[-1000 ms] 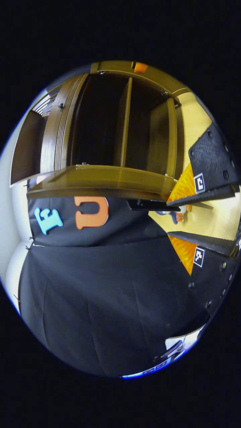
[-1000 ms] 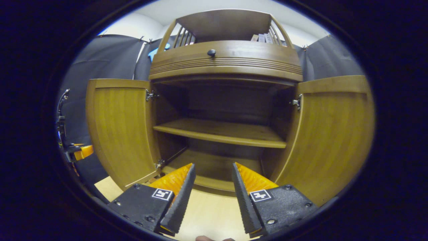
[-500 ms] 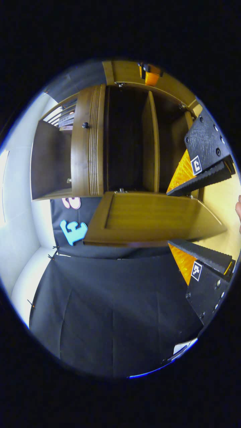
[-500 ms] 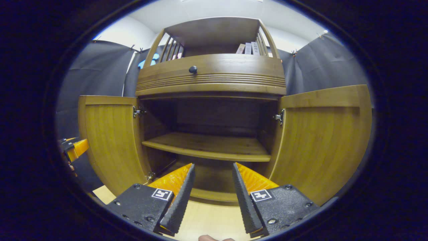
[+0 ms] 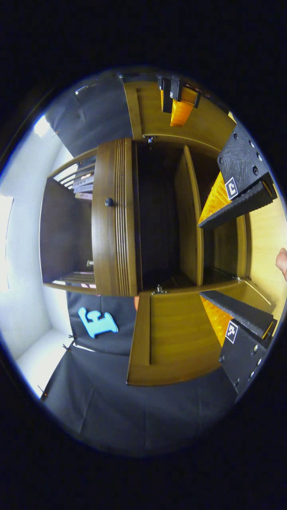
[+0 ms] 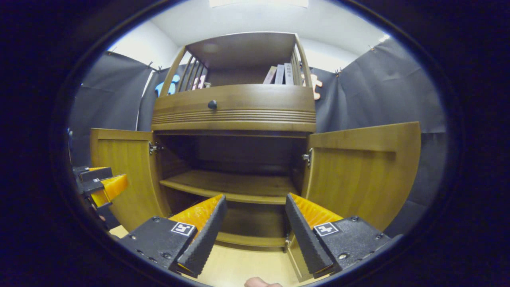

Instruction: Open the right door of the double-door shoe cabinet with the right hand, and open the left door with the left hand.

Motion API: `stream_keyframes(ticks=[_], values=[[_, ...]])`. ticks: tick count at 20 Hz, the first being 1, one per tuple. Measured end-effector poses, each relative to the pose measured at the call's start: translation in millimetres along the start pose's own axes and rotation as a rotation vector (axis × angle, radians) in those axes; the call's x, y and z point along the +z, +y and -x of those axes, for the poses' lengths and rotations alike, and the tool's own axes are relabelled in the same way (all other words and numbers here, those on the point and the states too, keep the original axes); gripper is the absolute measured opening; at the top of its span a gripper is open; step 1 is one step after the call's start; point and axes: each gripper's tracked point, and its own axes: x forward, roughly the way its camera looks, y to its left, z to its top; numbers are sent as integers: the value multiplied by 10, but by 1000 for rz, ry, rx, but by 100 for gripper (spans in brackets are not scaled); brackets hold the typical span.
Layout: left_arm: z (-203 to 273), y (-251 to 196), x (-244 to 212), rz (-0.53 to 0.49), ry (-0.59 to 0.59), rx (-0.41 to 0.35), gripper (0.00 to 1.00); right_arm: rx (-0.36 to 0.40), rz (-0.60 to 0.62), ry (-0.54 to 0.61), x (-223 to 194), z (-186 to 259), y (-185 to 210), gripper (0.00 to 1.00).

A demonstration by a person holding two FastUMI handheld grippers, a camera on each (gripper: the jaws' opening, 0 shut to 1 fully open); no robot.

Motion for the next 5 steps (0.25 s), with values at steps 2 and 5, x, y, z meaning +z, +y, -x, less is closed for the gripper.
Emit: stream_keyframes(ticks=[2, 5], values=[[10, -122, 98, 11, -10, -38, 87, -9, 3, -15, 60, 41, -56, 99], [-35, -317, 137, 17, -5, -89, 95, -31, 9, -35, 145, 85, -153, 100]])
